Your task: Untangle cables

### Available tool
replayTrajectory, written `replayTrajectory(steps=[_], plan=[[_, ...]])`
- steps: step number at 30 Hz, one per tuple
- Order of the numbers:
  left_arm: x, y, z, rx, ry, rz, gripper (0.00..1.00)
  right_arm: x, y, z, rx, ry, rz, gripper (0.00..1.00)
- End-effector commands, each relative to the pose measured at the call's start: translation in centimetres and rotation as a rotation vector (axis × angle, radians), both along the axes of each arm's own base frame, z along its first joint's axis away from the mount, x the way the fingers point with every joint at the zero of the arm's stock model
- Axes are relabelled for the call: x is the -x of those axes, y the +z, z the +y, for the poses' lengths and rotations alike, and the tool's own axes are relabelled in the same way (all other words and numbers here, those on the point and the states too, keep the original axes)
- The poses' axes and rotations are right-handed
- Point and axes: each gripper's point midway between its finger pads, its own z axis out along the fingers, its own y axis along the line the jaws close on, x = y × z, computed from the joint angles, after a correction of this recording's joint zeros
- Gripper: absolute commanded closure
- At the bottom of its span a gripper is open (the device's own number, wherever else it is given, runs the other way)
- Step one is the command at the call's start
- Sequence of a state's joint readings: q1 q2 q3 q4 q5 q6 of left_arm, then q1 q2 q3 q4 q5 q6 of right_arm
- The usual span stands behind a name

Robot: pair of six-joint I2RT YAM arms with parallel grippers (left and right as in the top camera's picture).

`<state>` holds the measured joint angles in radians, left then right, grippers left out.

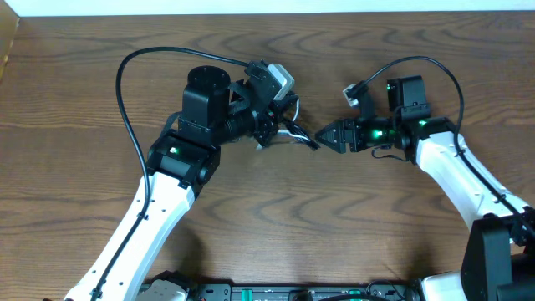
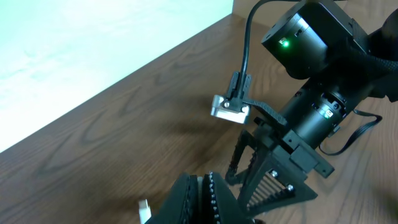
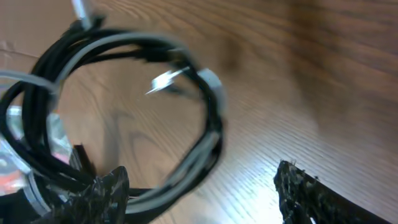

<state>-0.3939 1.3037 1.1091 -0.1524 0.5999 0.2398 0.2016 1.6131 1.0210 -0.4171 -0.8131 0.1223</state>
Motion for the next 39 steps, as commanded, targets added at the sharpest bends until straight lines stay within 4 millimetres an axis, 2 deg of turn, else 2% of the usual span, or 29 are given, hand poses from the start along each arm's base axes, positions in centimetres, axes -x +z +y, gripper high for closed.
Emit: replayTrajectory(steps=[1, 4, 7, 10, 16, 20, 24, 26, 30, 32, 37, 39], plan=[[0.1, 1.0, -0.2, 0.019, -0.011, -0.017, 0.92, 0.8, 0.5, 1.3, -0.037, 0.034, 0.014, 0.29], [0.0, 0.9, -0.2, 0.019, -0.011, -0.016, 0.92, 1.2, 0.7, 2.1, -0.043, 0.059, 0.006, 0.28], [0.0, 0.8, -0.2, 0.018, -0.012, -0.014, 0.93, 1.5, 0.9, 2.9, -0.051, 0.084, -0.007, 0.17], [0.0, 0.9, -0.2, 0.02, -0.012, -0.017, 0.92, 1.5, 0.6, 3.3, -0.03, 0.086, -0.016, 0.19], [-0.2, 1.4, -0.3, 0.041, -0.008, -0.023, 0.92, 0.6, -1.5, 2.9, 0.14, -0.027, -0.019, 0.21], [-0.2, 1.5, -0.3, 0.047, -0.005, -0.019, 0.92, 0.4, -2.0, 3.6, 0.202, -0.047, -0.053, 0.22], [-0.2, 1.5, -0.3, 0.05, -0.004, -0.015, 0.93, 0.2, -1.8, 4.5, 0.212, -0.066, -0.079, 0.28], [-0.2, 1.5, -0.3, 0.053, -0.003, -0.015, 0.92, -0.3, -2.1, 4.2, 0.245, -0.114, -0.079, 0.38], [-0.3, 1.8, -0.4, 0.066, 0.003, -0.013, 0.92, -0.7, -2.5, 3.7, 0.275, -0.16, -0.075, 0.43], [-0.3, 1.9, -0.4, 0.069, 0.003, -0.018, 0.92, -0.7, -2.9, 3.7, 0.278, -0.165, -0.064, 0.51], [-0.5, 2.4, -0.5, 0.082, 0.006, -0.03, 0.92, -1.4, -3.9, 3.4, 0.327, -0.191, -0.079, 0.54], [-0.5, 2.7, -0.5, 0.094, 0.009, -0.031, 0.92, -1.5, -4.7, 3.5, 0.331, -0.189, -0.07, 0.7]])
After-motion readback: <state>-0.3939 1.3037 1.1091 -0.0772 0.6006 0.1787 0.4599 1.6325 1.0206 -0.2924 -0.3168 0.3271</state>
